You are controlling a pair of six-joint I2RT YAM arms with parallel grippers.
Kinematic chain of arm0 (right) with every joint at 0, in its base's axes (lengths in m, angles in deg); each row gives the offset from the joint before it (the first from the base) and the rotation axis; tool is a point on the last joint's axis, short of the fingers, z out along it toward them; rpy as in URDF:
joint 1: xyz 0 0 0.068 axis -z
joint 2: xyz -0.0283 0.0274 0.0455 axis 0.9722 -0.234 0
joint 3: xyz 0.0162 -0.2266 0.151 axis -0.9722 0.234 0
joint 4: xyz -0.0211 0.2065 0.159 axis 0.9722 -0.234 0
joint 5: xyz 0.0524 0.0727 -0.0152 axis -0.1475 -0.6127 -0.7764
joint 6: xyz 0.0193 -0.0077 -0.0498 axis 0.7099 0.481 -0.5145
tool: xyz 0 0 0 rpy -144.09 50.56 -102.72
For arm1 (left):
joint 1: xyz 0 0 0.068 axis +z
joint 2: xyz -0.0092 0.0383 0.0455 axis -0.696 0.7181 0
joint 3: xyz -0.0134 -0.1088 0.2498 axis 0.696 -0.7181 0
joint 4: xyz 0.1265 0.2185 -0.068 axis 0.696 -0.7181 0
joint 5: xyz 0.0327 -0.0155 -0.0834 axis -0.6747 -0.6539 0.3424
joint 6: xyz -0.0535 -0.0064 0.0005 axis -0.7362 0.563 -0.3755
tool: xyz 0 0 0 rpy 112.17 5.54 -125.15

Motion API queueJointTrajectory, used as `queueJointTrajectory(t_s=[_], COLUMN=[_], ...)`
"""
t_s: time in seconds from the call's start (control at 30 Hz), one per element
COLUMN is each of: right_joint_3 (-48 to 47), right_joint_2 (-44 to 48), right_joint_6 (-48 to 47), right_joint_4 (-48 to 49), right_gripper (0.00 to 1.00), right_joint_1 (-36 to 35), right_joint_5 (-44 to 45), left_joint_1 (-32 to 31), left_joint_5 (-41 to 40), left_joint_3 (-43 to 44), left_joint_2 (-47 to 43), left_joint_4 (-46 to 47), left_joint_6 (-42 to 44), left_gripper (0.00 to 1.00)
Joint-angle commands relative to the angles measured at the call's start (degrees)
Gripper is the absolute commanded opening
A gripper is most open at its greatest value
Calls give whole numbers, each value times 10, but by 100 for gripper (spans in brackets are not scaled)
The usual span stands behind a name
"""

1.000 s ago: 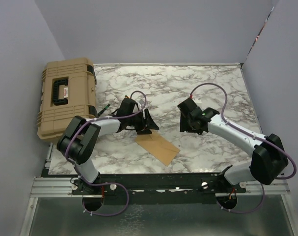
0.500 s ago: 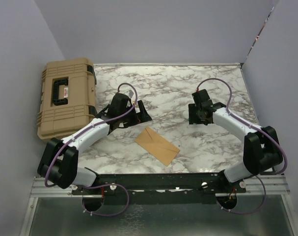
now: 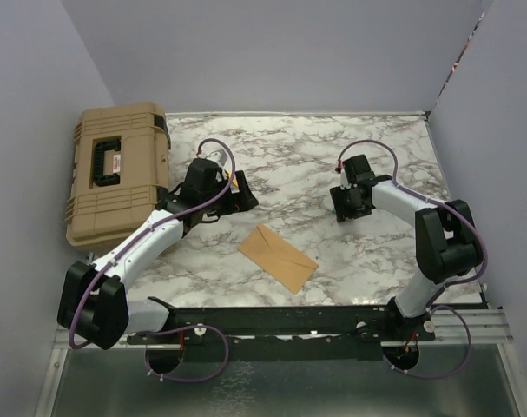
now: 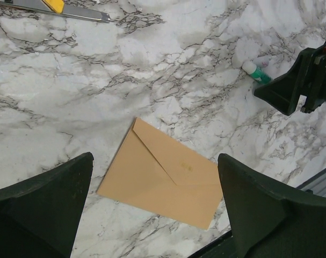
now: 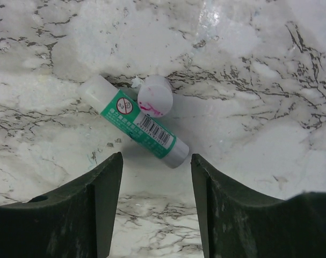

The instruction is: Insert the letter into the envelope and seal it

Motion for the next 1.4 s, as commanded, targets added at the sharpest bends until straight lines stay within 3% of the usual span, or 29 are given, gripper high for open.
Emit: queueJointTrajectory(t_s=[0.0,0.27,0.43,0.57,0.8,0.9,1.0,1.17,1.37], right_joint_3=[-17,-29,-15,-17,-22,-19,-15,12,72], right_joint_2=[-25,-54,-43,-41,-59,-52,-14,123,286], right_joint_6=[-59,-108,-145,-158,-158,-158,-151,-89,93], right_joint_4=[7,18,41,31,11,11,14,61,216], right_gripper=[57,59,57,46,17,8,5,5,6], right_joint_1=[8,30,30,30,23,9,-8,-15,-15], right_joint_5=[-26,-27,-102,-142,-116,-107,-138,-278,-439], left_joint_1=[9,11,13,13,13,13,13,13,10], left_joint_5=[-11,3,7,9,17,21,36,81,169], left_joint_3=[20,22,27,30,30,30,28,26,3], left_joint_2=[-6,9,15,20,24,16,5,-17,-67], left_joint_4=[-15,-15,-15,-14,-5,0,10,43,188], left_joint_6=[19,16,17,16,12,9,8,8,-44], left_gripper=[99,99,99,98,97,96,96,98,99])
